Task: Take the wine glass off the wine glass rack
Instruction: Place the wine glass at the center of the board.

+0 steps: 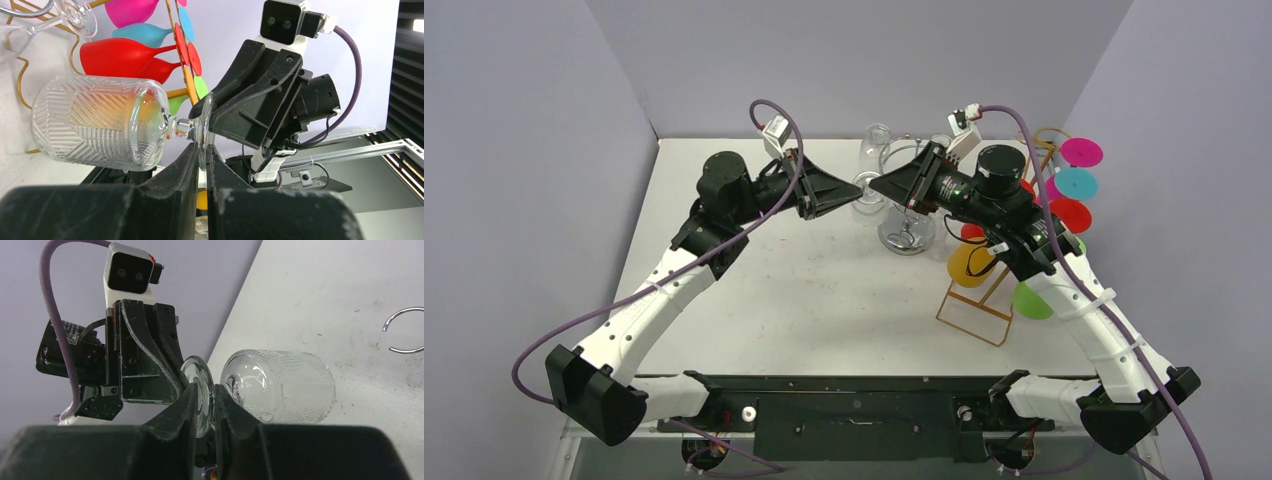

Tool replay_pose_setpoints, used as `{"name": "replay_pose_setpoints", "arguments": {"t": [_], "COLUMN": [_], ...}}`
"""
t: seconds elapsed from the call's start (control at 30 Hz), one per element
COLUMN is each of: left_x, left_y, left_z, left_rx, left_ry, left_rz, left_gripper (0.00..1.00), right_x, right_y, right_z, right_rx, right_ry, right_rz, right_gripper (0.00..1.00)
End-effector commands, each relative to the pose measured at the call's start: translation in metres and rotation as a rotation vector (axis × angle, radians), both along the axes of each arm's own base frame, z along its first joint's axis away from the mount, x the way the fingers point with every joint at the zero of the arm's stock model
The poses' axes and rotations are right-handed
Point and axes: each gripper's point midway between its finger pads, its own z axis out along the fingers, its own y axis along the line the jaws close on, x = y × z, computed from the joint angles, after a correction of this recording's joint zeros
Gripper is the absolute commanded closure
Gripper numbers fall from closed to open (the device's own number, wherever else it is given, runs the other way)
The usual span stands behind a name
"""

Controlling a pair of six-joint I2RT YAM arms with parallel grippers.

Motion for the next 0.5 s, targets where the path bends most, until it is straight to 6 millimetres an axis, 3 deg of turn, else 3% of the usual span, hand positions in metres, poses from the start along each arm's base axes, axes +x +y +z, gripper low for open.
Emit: {"name": "replay_pose_setpoints", "arguments": {"t": [0.0,0.2,0.47], "left_x": [-0.015,-0.011,0.003], "left_y": [0.007,0.006,0.004], "left_z": [0.064,0.065,0.062], "left_rx": [-0.118,-0.115,-0.093], "left_ry": [-0.191,-0.207,-0.234], "left_rz": [-0.017,-0.005,0.040], "left_gripper": [1.00,1.00,0.69], "right_x": [-0.003,-0.001,0.011], "right_y": [0.016,0.016,0.011], "right_z": [0.012,0.012,0.039], "right_rx": [0.084,0.130,0.371], "right_ry": [0.001,0.026,0.091], "right_rz": [0.067,0.069,0.047], "right_gripper": [0.98,1.00,1.00]}}
